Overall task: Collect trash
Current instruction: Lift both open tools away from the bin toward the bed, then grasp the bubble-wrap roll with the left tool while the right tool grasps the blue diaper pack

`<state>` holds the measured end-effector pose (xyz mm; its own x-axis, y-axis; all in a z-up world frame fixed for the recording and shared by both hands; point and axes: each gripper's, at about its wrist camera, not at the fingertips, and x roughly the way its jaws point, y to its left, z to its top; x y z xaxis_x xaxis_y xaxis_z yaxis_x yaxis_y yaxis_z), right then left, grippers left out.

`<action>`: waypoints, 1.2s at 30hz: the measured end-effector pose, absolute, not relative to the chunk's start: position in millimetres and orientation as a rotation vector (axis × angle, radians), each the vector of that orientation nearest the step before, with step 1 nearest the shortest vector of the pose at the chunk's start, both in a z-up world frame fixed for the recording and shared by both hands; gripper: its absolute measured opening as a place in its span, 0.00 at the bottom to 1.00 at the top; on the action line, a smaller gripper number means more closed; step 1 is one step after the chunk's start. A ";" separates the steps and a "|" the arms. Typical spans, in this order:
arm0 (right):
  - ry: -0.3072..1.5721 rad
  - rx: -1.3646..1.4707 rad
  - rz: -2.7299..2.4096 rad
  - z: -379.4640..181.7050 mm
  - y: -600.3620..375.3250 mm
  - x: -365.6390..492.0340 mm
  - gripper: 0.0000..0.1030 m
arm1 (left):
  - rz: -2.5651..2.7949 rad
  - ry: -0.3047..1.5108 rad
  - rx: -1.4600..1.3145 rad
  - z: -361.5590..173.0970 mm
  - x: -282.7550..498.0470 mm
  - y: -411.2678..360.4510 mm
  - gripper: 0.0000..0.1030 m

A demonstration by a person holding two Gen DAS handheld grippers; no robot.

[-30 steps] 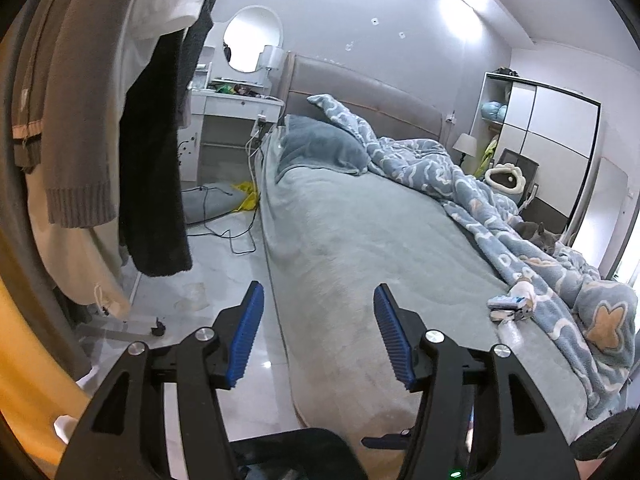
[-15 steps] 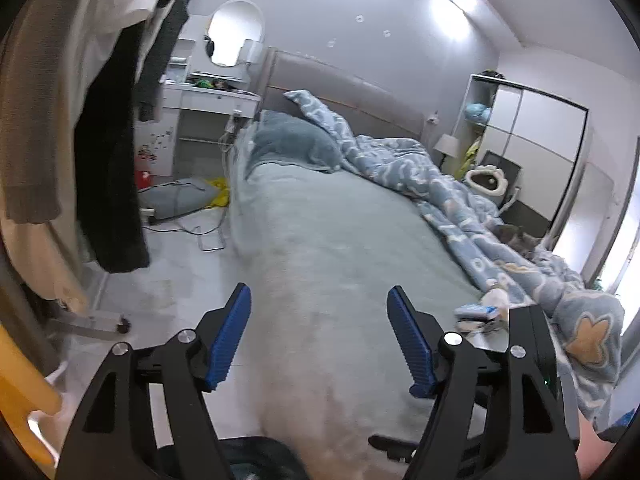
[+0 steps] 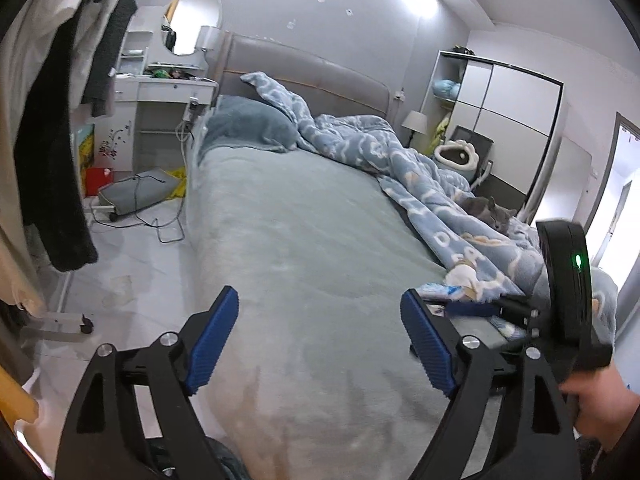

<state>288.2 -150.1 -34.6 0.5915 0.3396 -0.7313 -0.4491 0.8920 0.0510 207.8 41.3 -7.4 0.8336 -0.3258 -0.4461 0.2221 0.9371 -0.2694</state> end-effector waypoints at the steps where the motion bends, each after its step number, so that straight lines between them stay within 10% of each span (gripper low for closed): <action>1: 0.812 -0.134 0.449 -33.3 -157.9 291.7 0.83 | -0.300 0.514 -0.211 -9.2 209.6 36.3 0.85; 26: 0.822 0.019 0.341 -46.1 -271.8 336.1 0.85 | -0.501 0.737 -0.135 -72.5 252.6 -97.6 0.91; 36: 0.811 0.070 0.382 -49.2 -282.6 335.9 0.85 | -0.477 0.805 -0.092 -97.1 265.5 -121.5 0.74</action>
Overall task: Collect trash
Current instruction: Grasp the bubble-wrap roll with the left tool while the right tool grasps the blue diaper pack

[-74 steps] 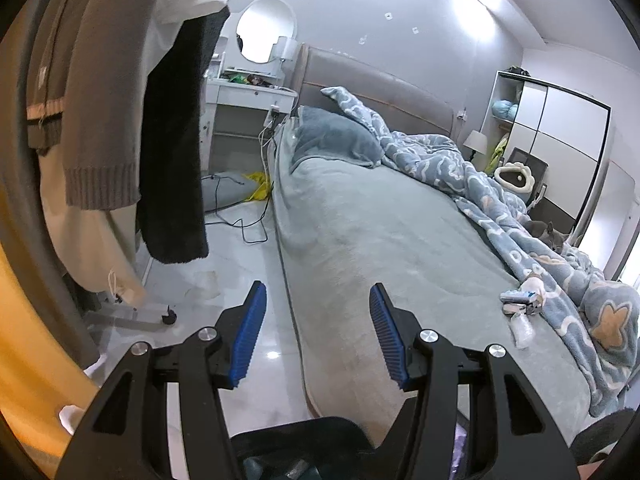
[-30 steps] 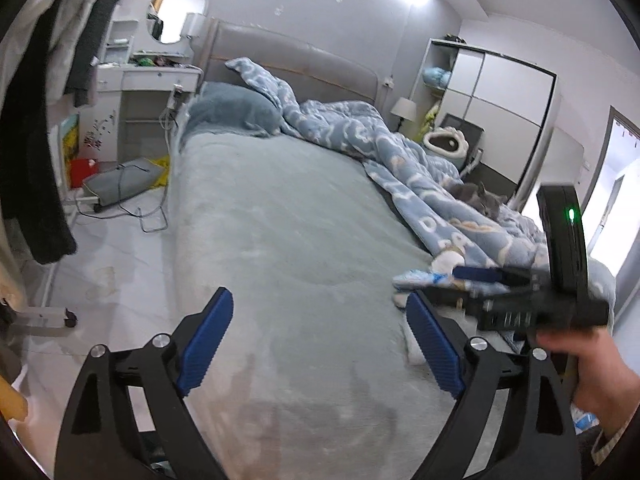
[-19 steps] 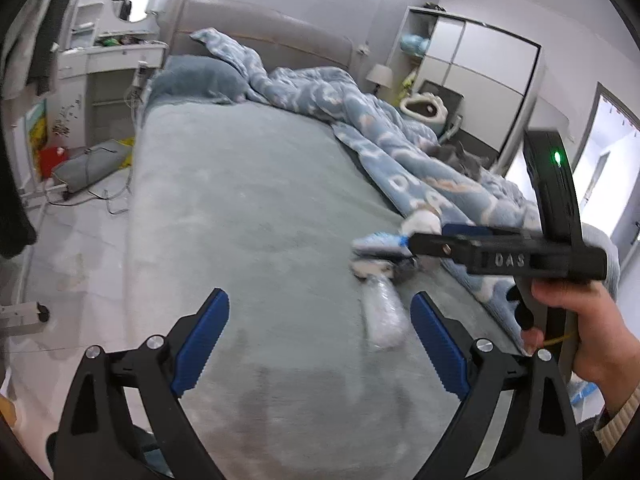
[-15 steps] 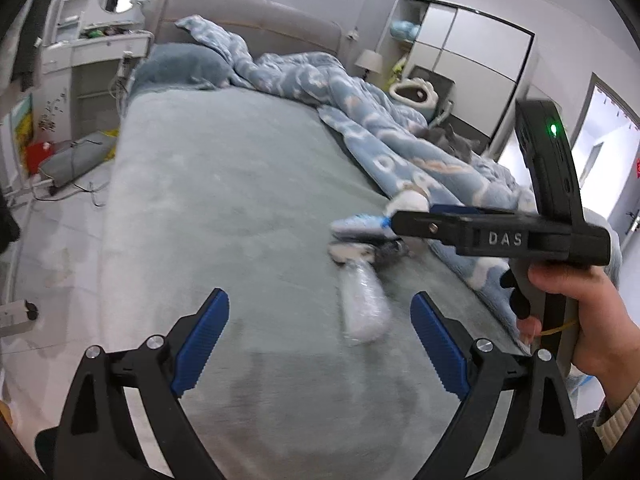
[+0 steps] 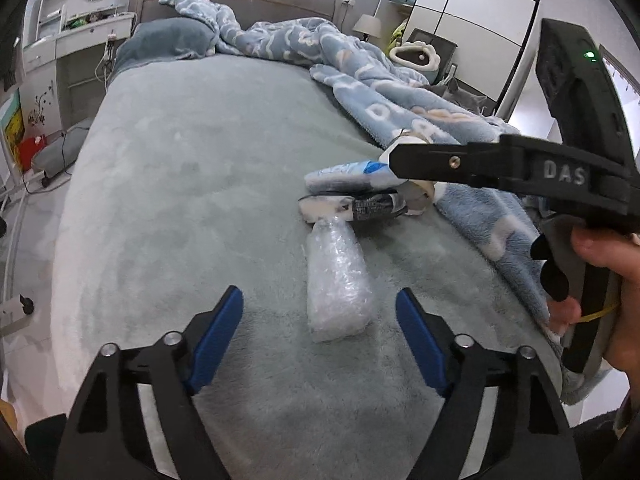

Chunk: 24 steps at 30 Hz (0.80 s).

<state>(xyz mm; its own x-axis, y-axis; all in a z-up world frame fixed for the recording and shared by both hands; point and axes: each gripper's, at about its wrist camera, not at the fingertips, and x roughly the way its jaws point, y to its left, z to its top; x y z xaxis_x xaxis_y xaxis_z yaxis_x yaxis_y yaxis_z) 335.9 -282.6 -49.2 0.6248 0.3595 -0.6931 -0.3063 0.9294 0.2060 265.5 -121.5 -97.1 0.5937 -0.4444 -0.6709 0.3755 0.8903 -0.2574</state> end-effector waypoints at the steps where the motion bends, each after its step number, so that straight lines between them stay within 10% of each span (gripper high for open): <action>1: 0.810 0.072 0.388 -49.7 -281.4 335.9 0.85 | -0.478 0.806 -0.097 -97.6 266.5 -120.6 0.72; 10: 0.822 0.068 0.395 -56.5 -271.1 340.8 0.85 | -0.529 0.825 -0.111 -100.2 270.1 -127.6 0.38; 24: 0.843 0.038 0.363 -61.3 -252.2 360.7 0.85 | -0.538 0.810 -0.142 -88.9 262.5 -106.1 0.36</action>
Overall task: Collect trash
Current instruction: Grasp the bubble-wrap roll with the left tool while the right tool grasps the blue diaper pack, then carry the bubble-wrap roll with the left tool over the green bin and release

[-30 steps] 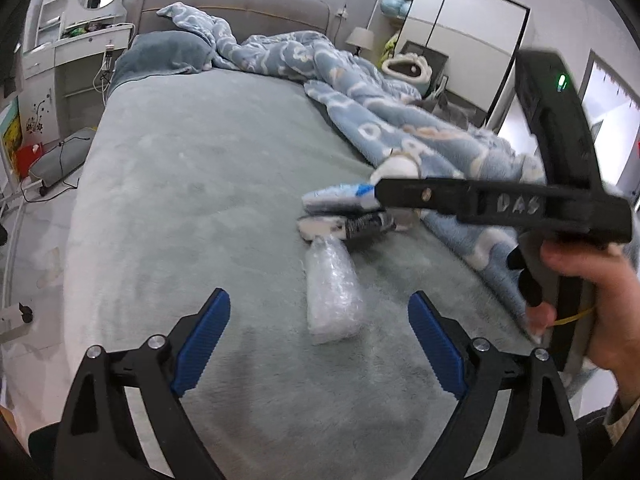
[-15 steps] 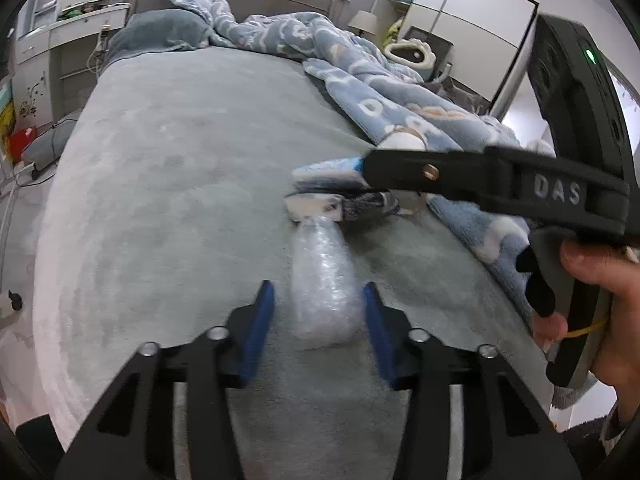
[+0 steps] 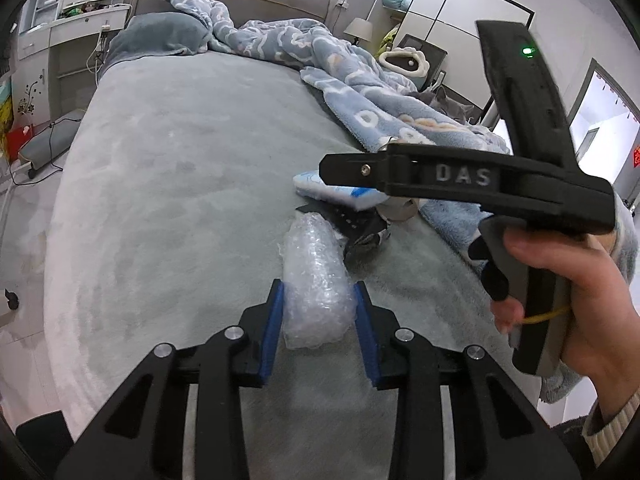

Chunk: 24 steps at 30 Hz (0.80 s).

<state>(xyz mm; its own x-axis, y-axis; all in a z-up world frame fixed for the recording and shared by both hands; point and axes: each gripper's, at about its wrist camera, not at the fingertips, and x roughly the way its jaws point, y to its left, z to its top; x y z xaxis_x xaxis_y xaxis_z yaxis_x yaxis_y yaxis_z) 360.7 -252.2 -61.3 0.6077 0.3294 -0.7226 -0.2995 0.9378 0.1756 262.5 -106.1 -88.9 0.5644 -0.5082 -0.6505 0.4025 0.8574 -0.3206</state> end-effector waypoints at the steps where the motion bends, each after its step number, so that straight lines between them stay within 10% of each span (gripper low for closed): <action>1: 0.850 0.036 0.358 -63.3 -251.5 363.0 0.85 | -0.535 0.811 -0.136 -89.4 261.3 -103.5 0.36; 24: 0.902 -0.020 0.255 -87.9 -245.5 388.0 0.83 | -0.452 0.766 -0.161 -70.9 249.2 -26.5 0.36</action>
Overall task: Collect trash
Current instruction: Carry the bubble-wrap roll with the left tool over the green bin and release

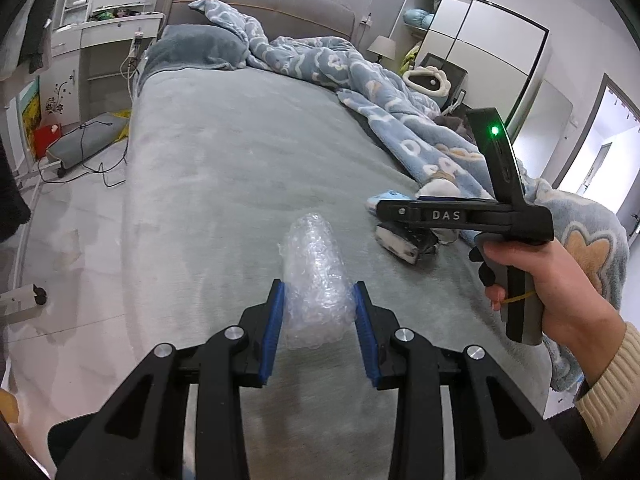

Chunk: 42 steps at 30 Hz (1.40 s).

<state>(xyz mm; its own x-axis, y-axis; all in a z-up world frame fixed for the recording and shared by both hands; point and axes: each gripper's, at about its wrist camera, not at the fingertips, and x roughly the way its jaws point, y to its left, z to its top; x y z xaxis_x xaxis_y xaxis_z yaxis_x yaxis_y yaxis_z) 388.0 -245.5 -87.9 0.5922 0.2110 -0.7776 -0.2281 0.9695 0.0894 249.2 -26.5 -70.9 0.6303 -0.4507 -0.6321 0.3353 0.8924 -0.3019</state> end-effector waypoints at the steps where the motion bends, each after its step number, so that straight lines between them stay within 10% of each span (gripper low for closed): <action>1: 0.905 -0.008 0.258 -89.1 -247.8 389.4 0.83 | -0.445 0.767 -0.163 -70.5 249.2 -22.5 0.36; 15: 0.930 -0.088 0.229 -91.9 -238.6 394.1 0.55 | -0.389 0.758 -0.203 -58.2 244.9 16.4 0.36; 42: 0.832 -0.090 0.433 -31.6 -127.3 312.5 0.54 | -0.131 0.898 -0.156 -86.0 204.3 113.1 0.36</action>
